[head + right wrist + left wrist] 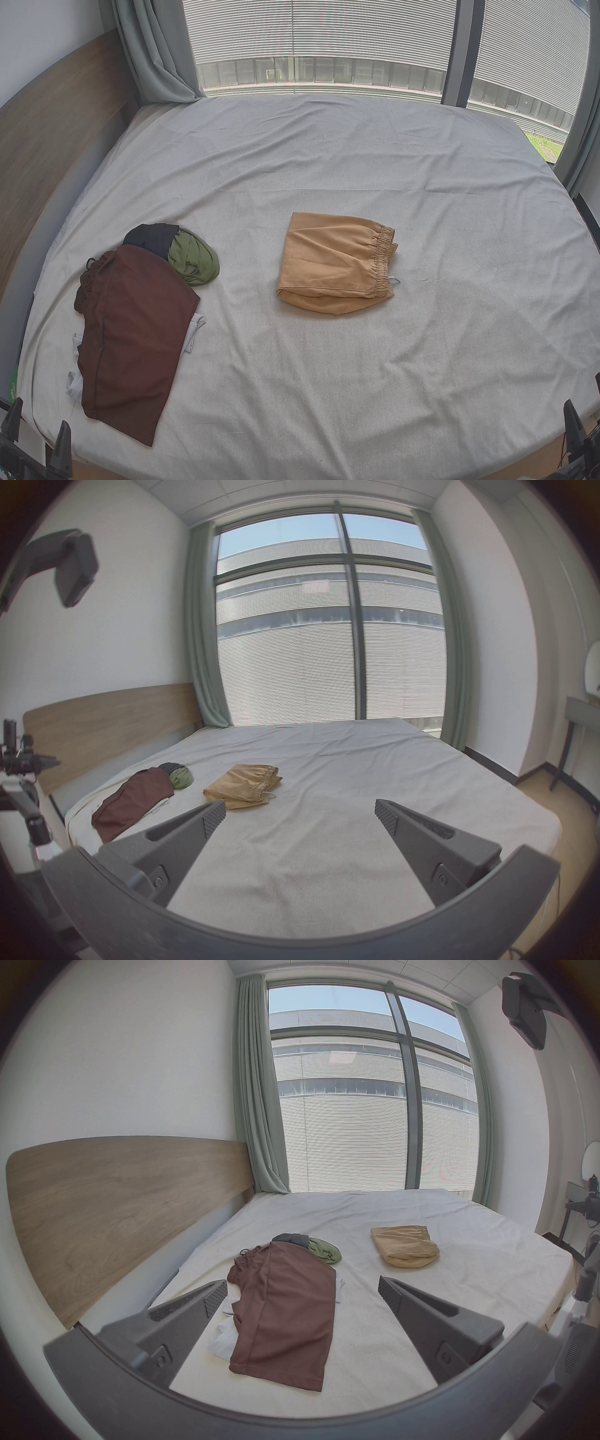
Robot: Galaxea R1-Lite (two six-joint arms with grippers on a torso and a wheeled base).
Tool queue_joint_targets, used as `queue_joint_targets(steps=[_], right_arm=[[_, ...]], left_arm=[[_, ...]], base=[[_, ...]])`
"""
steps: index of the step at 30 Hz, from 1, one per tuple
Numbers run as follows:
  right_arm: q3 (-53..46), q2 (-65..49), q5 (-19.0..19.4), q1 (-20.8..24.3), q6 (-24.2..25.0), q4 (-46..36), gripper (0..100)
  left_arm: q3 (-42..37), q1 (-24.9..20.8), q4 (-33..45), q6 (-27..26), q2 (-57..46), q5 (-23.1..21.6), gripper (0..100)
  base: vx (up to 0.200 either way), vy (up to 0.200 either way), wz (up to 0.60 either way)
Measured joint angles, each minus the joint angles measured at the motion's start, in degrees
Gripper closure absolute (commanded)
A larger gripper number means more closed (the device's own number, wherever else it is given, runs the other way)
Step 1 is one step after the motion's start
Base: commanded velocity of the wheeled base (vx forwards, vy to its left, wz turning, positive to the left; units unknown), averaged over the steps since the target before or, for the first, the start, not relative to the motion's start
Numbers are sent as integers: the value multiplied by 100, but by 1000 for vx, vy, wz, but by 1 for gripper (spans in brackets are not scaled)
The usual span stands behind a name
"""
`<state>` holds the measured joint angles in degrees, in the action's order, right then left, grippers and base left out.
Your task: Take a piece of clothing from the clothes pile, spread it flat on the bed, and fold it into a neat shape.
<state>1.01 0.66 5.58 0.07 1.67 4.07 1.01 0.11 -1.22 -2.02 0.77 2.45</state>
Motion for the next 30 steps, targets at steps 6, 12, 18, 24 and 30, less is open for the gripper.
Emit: queue_joint_targets(steps=[6,12,18,24,30], right_arm=[[-2,0,-215,2,525,-24,0],[-2,0,24,0,163,-5,0],[-2,2,317,2,-167,-66,0],[-2,2,-261,9,5,-252,0],[-2,5,-503,13,-157,-386,0]], left_arm=[[0,-11,119,99,0,-100,0],[0,-11,129,116,0,-112,0],[0,-11,129,91,0,-119,0],[0,-16,129,96,0,-122,0],[0,-16,124,124,2,-117,0]], base=[[0,0,0],[0,0,0],[0,0,0],[0,0,0],[0,0,0]])
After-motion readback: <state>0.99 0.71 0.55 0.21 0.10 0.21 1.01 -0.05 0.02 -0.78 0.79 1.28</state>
